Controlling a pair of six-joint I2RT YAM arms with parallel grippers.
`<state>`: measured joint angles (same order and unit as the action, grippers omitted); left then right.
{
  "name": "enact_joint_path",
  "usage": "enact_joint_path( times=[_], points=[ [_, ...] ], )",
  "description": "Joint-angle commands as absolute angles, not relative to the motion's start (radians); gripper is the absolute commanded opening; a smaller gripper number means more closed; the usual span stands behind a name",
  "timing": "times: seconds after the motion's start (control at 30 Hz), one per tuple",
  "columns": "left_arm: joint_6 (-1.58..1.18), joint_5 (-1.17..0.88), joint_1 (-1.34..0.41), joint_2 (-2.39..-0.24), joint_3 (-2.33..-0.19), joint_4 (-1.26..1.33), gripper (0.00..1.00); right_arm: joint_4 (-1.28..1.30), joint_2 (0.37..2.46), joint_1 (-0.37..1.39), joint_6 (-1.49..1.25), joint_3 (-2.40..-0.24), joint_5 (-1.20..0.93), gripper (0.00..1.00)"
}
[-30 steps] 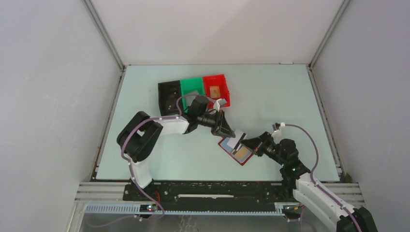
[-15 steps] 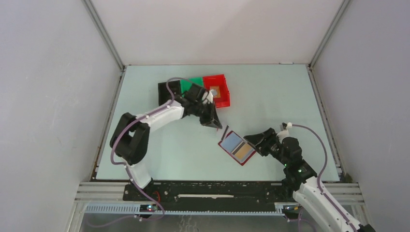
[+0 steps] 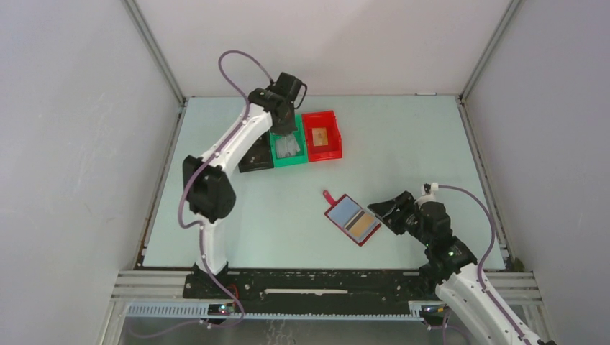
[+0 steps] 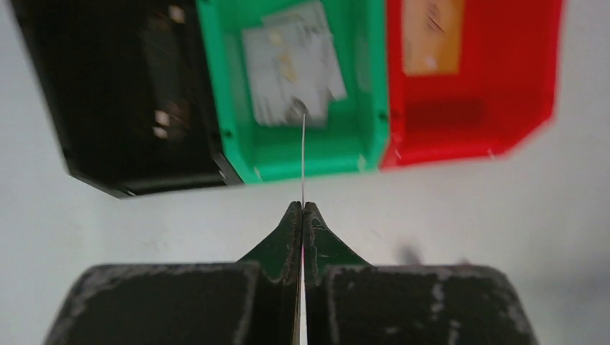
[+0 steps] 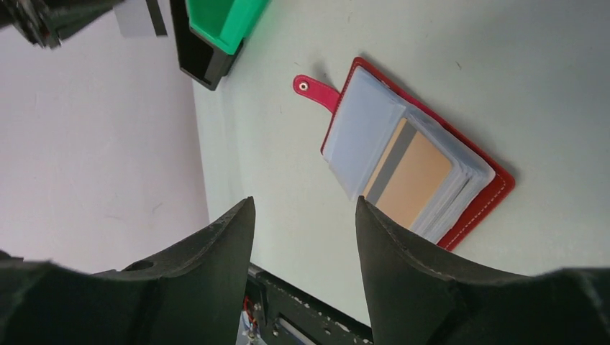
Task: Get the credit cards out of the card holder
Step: Place the credit card in the storage box.
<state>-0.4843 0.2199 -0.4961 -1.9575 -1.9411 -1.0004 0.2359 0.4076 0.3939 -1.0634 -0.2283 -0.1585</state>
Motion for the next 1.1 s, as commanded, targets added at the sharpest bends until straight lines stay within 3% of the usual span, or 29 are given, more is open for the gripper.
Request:
enact_joint_path(
  times=[0.0, 0.17, 0.9, 1.07],
  points=[
    [-0.46, 0.517, -0.486, -2.128, -2.198, -1.167, 0.0, 0.258, 0.405, 0.39, -1.042, -0.261, -0.156, 0.62],
    [-0.479, 0.628, -0.468, -2.271, -2.395, -1.195, 0.0, 0.286, 0.384, 0.39, -1.046, -0.261, -0.157, 0.62],
    [-0.475, 0.552, -0.461, -2.44, -2.354, -1.059, 0.0, 0.313, 0.392, 0.39, -1.058, -0.259, -0.143, 0.61],
    [-0.471, 0.495, -0.459, -2.443, -2.341, -1.039, 0.14, 0.286, 0.415, 0.39, -1.059, -0.259, -0.151, 0.61]
  ],
)
